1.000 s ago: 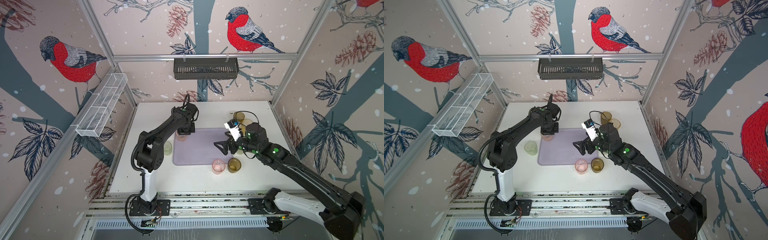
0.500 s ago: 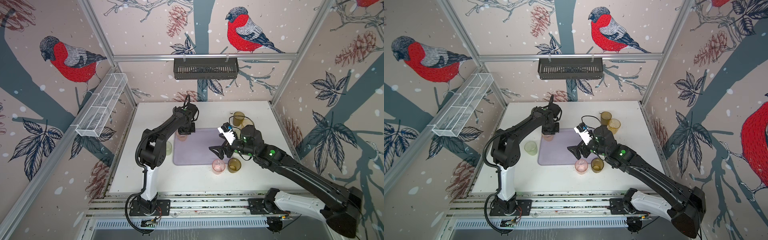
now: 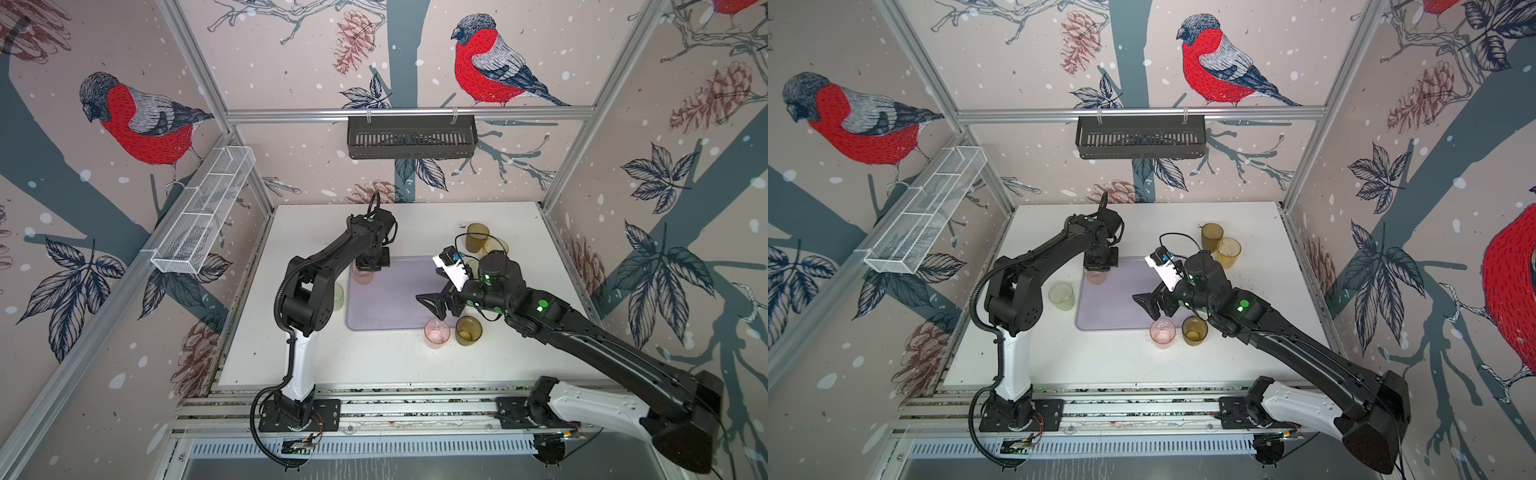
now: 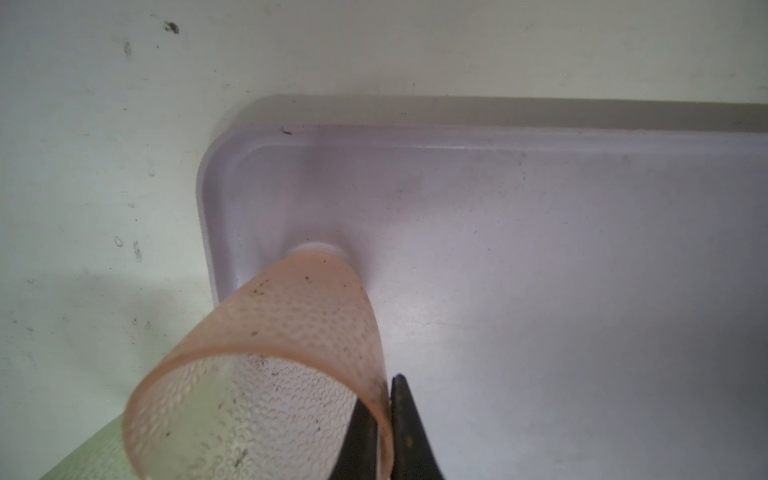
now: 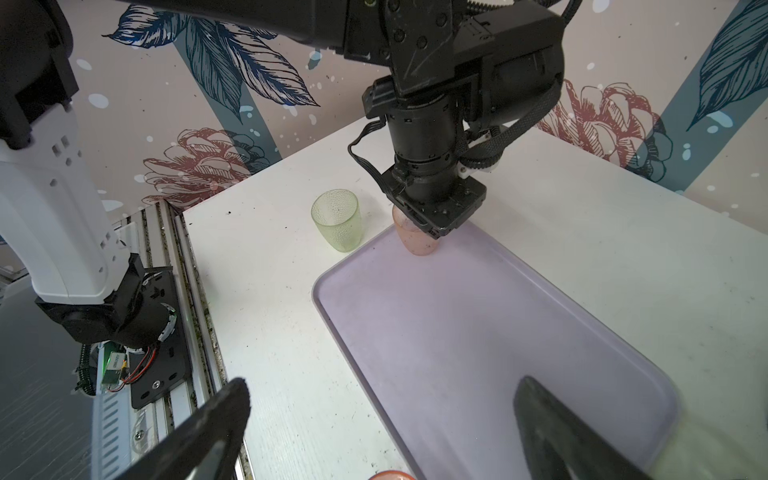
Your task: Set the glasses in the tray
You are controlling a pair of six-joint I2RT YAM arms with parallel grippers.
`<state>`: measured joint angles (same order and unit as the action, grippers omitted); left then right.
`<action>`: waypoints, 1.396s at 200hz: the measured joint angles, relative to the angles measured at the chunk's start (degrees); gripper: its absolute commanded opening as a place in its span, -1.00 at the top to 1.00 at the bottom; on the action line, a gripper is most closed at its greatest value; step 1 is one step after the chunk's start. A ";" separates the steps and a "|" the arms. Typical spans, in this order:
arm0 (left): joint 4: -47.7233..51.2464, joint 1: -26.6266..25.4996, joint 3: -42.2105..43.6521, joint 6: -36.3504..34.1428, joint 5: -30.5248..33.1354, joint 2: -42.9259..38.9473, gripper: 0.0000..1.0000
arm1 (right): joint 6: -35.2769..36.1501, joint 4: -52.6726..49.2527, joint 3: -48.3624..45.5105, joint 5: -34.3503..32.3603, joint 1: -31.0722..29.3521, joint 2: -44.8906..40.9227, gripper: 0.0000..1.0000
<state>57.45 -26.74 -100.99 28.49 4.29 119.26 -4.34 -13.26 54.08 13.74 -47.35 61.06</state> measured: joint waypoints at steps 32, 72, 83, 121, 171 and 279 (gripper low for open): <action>-0.22 0.00 0.48 0.00 0.15 0.00 0.85 | 0.09 0.00 0.00 -0.31 -0.11 0.09 -0.99; -0.33 0.02 0.48 0.02 0.17 0.00 0.80 | 0.22 0.00 0.00 -0.57 -0.26 0.09 -0.99; -0.42 0.02 0.48 0.02 0.17 0.00 0.76 | 0.22 0.00 0.00 -0.61 -0.33 0.09 -0.99; -0.50 0.02 0.92 0.02 0.20 0.00 0.65 | 0.26 0.00 0.00 -0.81 -0.57 0.11 -0.99; -0.92 0.04 1.64 0.04 0.20 -0.31 0.56 | 0.48 -0.02 0.02 -1.64 -0.72 0.22 -0.99; -0.57 0.04 1.86 0.26 0.48 -3.21 0.27 | 1.18 -0.02 0.02 -2.27 -0.96 -0.26 -0.99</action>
<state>56.88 -26.70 -99.13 28.75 4.78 116.05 -3.16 -13.28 54.11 11.46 -48.31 60.80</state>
